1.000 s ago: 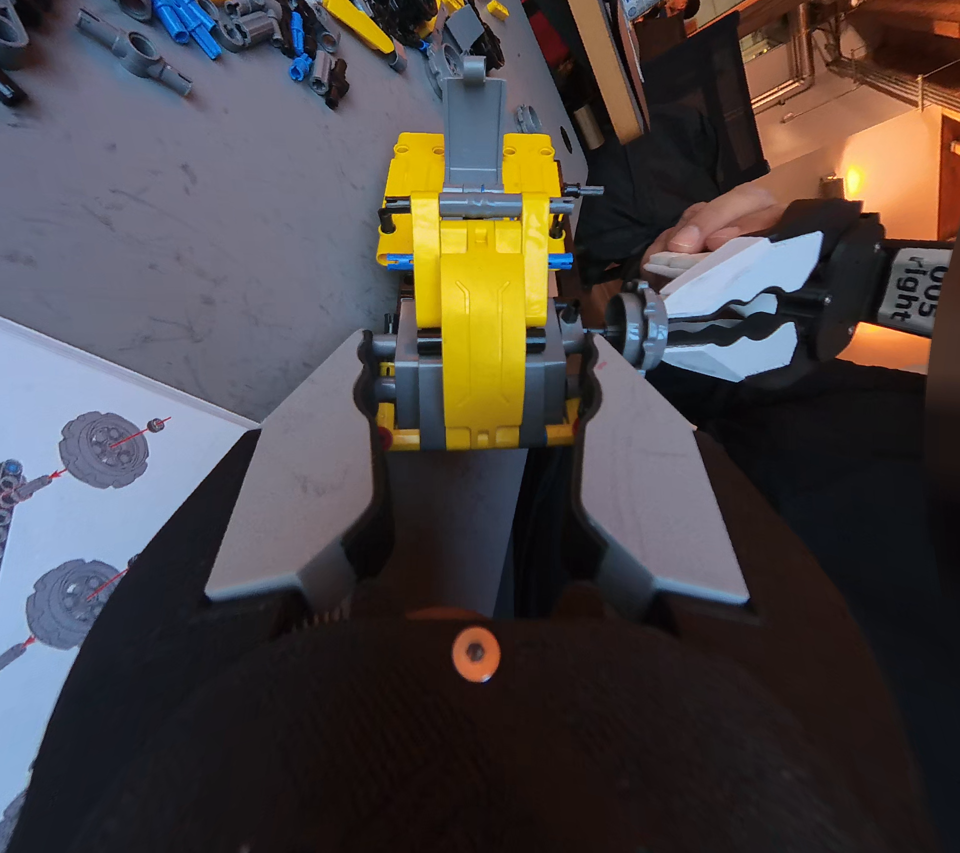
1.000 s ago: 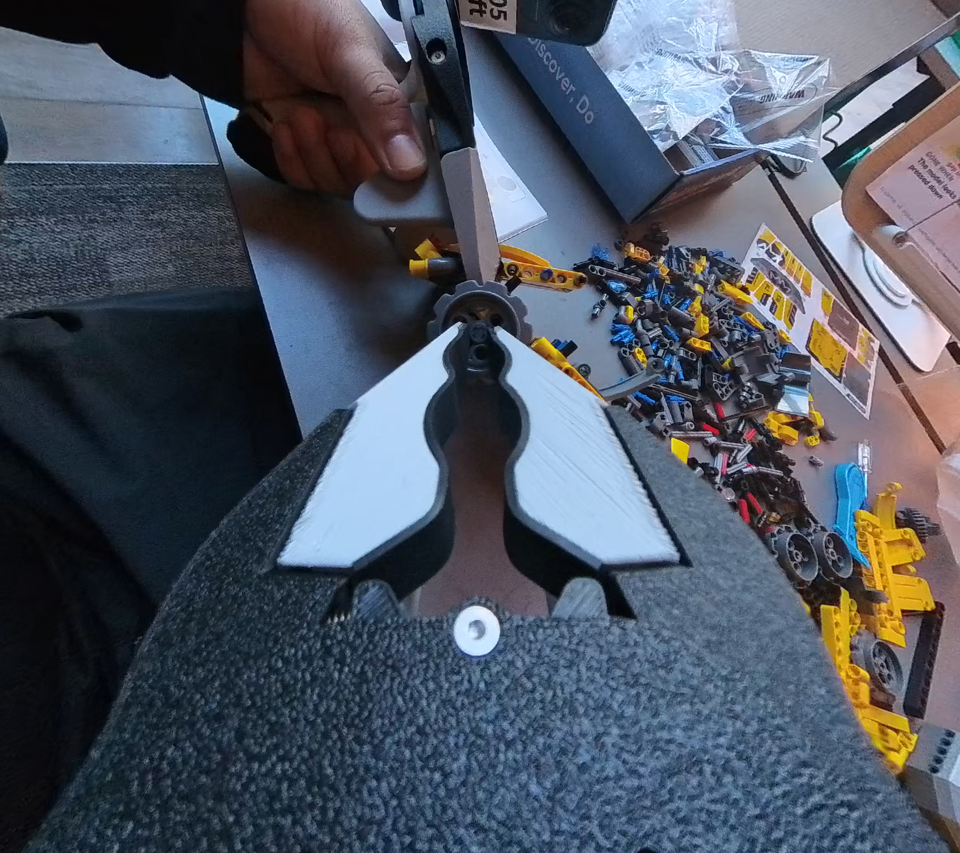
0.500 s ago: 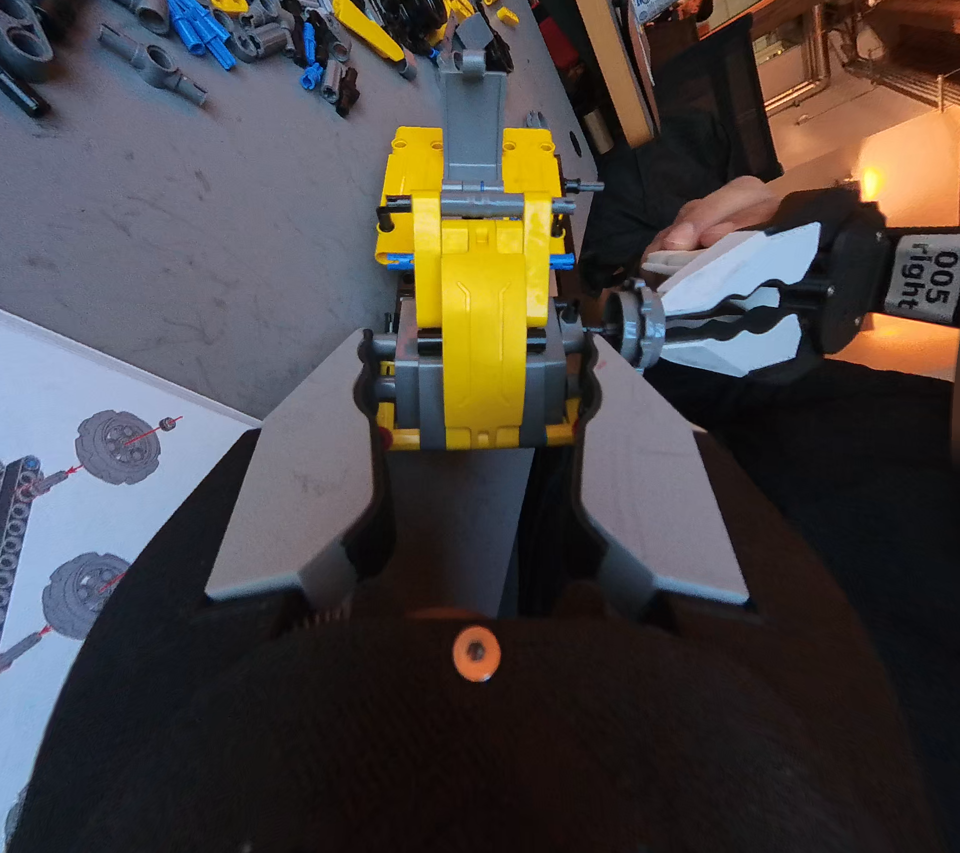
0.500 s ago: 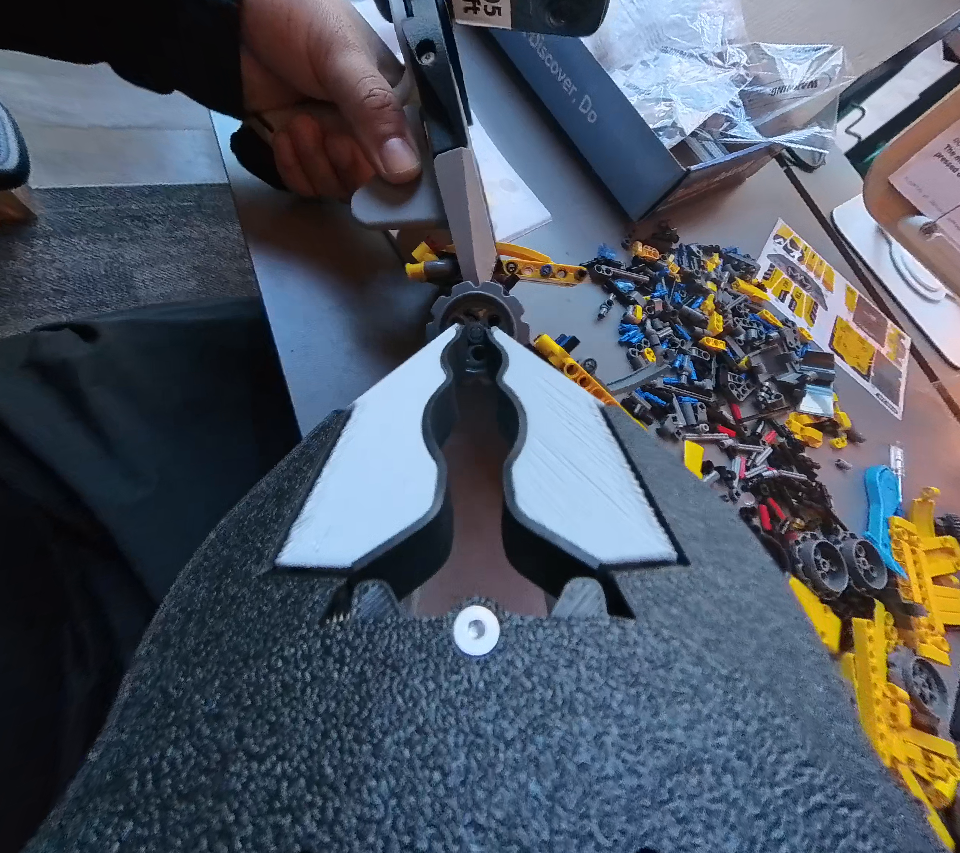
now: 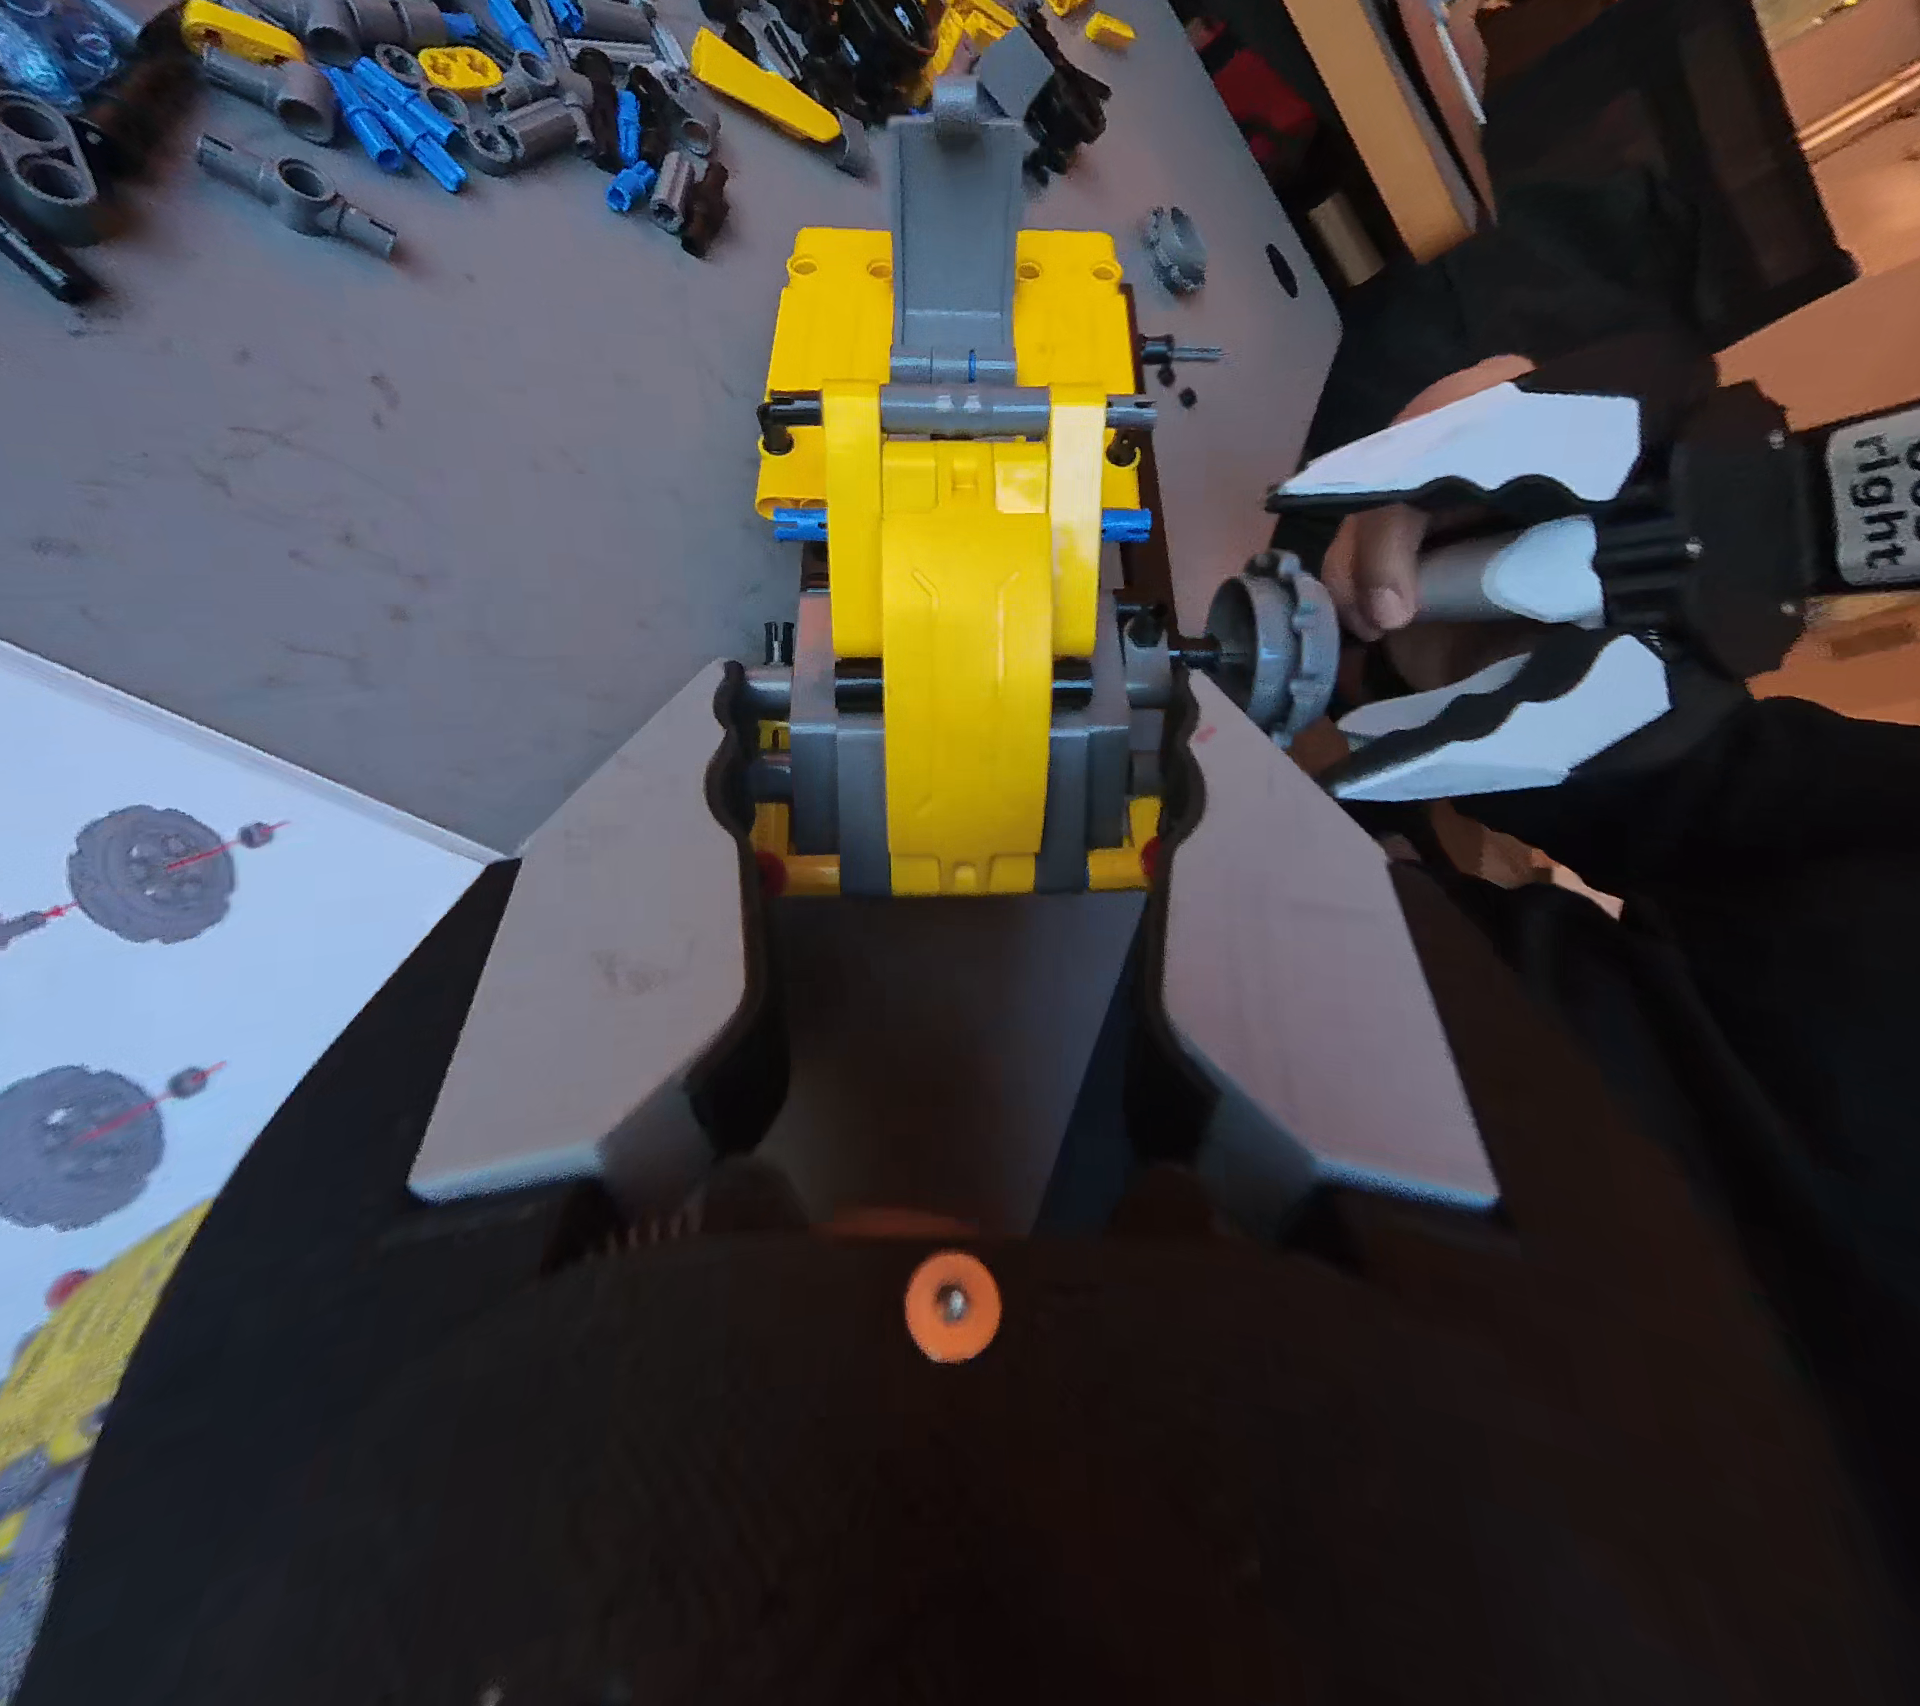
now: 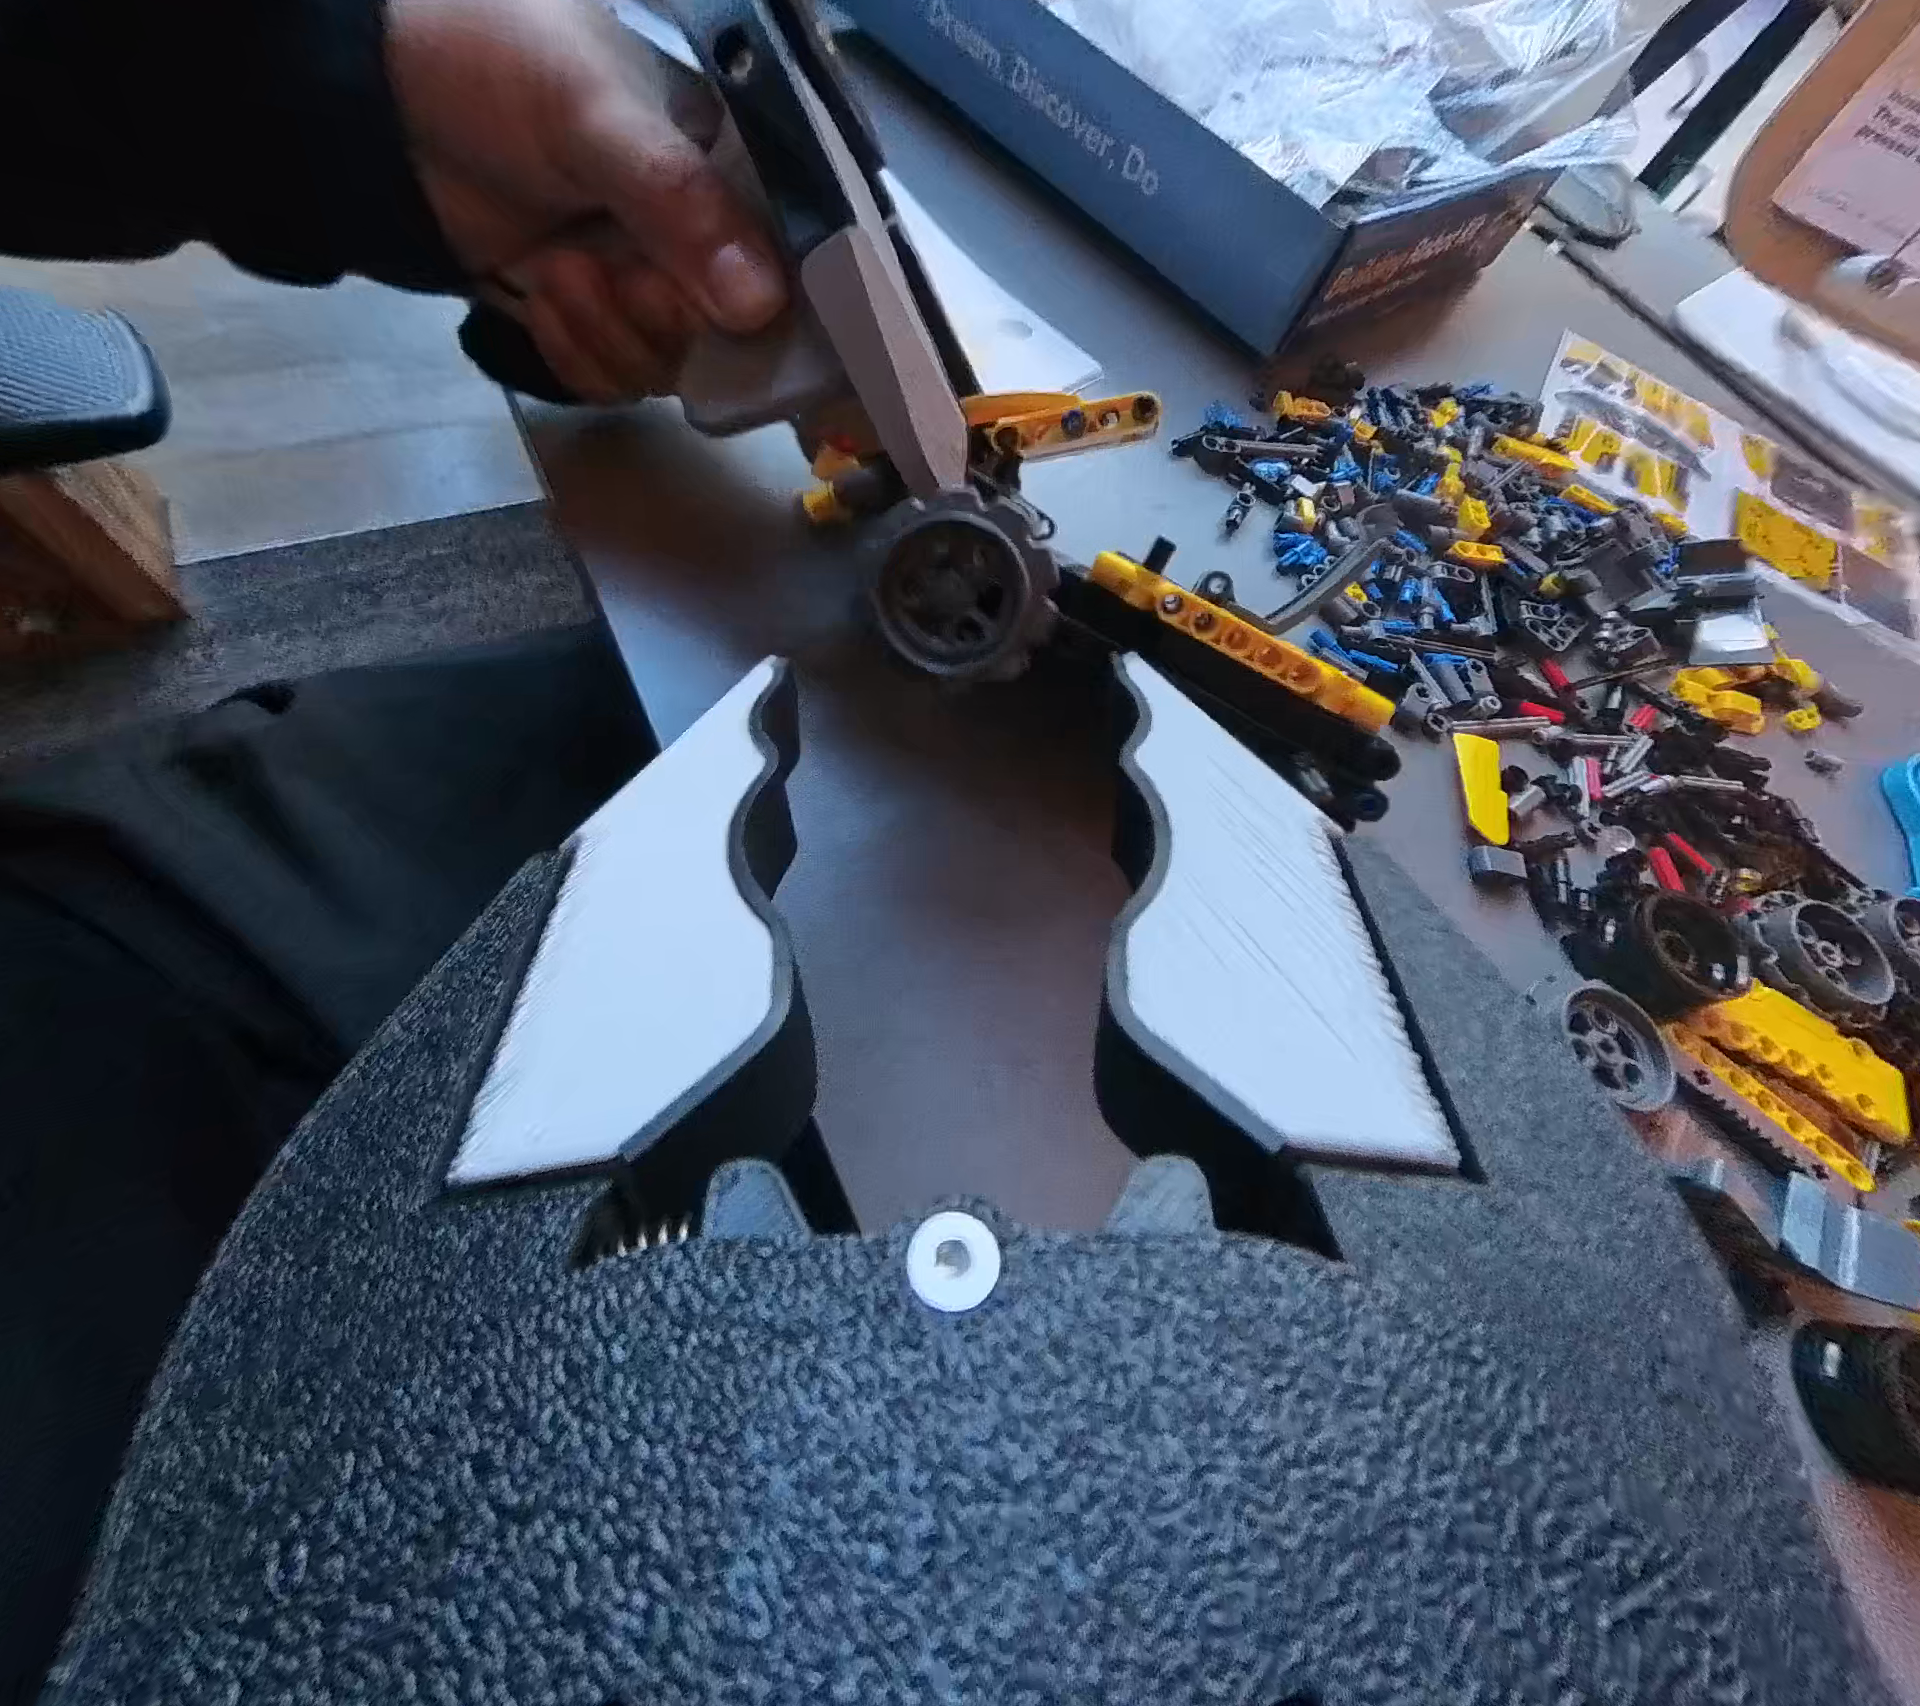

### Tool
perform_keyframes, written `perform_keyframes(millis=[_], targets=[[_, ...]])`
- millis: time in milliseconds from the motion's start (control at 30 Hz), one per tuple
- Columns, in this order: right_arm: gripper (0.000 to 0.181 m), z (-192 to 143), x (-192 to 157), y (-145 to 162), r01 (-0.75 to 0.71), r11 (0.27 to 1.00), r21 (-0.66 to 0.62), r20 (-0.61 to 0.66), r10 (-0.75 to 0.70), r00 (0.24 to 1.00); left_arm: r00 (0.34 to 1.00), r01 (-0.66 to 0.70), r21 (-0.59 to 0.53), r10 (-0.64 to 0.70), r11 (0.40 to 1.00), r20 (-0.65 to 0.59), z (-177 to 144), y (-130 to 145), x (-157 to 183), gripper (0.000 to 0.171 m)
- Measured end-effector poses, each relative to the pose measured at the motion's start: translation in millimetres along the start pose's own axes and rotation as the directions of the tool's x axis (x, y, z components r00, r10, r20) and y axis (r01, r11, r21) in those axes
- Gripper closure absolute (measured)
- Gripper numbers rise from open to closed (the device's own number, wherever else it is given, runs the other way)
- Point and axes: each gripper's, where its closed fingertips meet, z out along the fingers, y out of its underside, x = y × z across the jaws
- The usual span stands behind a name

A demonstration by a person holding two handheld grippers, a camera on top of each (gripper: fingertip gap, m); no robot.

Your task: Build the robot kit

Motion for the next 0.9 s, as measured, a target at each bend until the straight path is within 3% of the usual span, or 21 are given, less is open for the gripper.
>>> perform_keyframes(millis=[167, 467, 900], targets=[[0.125, 8.2, -2.7, 16.2, 0.072, 0.996, -0.049, -0.052, -0.075, 0.996, 0.995, -0.052, 0.019, 0.05, 0.998, 0.09, 6.5, 5.2, 5.1, 0.095], [0.134, 5.0, 1.1, 25.1, 0.074, 0.996, -0.047, -0.138, -0.08, 0.987, 0.971, -0.13, 0.052, 0.117, 0.99, 0.21, 12.0, 8.3, 6.4, 0.095], [0.139, 7.9, 0.5, 25.6, 0.042, 0.999, -0.025, -0.125, -0.045, 0.991, 0.955, -0.175, 0.053, 0.156, 0.983, 0.25, 14.3, 10.0, 6.6, 0.095]])
